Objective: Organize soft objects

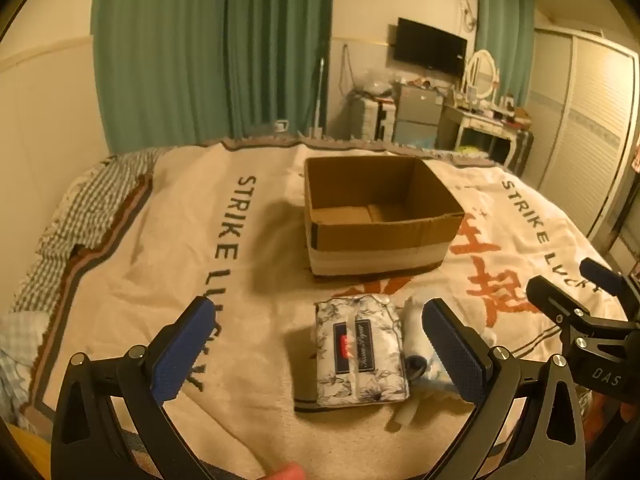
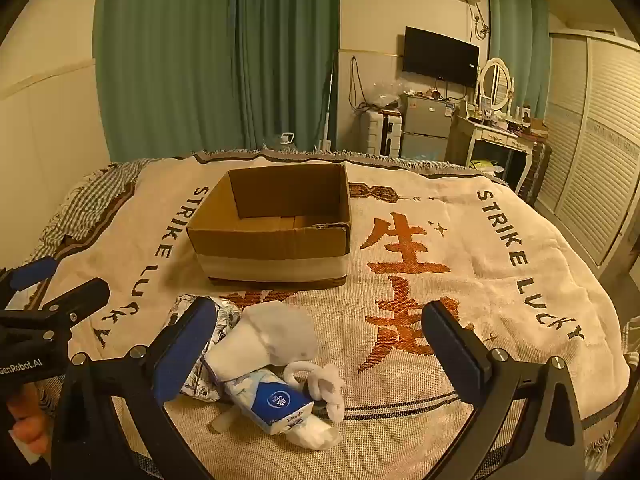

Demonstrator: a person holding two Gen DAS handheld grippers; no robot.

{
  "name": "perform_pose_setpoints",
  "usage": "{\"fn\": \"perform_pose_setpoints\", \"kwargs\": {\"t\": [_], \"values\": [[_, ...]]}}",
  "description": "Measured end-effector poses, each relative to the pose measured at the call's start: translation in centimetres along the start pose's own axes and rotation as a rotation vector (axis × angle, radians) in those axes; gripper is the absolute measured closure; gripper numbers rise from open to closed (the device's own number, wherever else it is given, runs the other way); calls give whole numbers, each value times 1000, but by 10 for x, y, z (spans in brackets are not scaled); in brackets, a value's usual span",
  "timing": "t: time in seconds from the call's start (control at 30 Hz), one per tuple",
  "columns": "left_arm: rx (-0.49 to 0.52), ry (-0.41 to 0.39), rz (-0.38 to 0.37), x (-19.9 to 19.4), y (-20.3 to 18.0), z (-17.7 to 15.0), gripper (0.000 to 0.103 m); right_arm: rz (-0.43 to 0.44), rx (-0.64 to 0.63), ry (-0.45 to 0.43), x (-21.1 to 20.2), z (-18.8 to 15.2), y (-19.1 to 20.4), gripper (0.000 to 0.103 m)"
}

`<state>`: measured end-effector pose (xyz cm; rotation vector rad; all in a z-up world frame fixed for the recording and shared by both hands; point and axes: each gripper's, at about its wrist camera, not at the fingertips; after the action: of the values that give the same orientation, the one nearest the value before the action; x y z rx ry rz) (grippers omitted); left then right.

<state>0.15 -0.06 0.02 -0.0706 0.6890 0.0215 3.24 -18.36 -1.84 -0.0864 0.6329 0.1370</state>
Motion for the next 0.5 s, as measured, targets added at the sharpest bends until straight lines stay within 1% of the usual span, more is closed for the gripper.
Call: {"fn": "perform_pose_setpoints", "kwargs": {"t": [0.1, 0.23, 0.3, 0.5], "values": [[19, -5, 11, 2, 0, 1, 0, 0, -2, -12, 0, 0, 1, 0], [25, 8, 5, 7, -2, 1, 0, -1, -1, -13, 0, 0, 1, 0], [11, -4, 6, 0, -2, -2, 0, 0, 0, -13, 0, 0, 0, 0], [10, -14, -4, -1, -2, -1, 0, -2, -5, -14, 0, 0, 0, 0]]}}
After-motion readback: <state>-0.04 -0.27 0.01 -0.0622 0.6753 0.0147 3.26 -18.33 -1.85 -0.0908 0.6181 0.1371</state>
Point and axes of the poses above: each gripper's, at about its wrist camera, not at the fingertips, and x roughly the way its jaws point, y to its left, z to its top, and after that the axes turned 1 degree about -x, right-handed
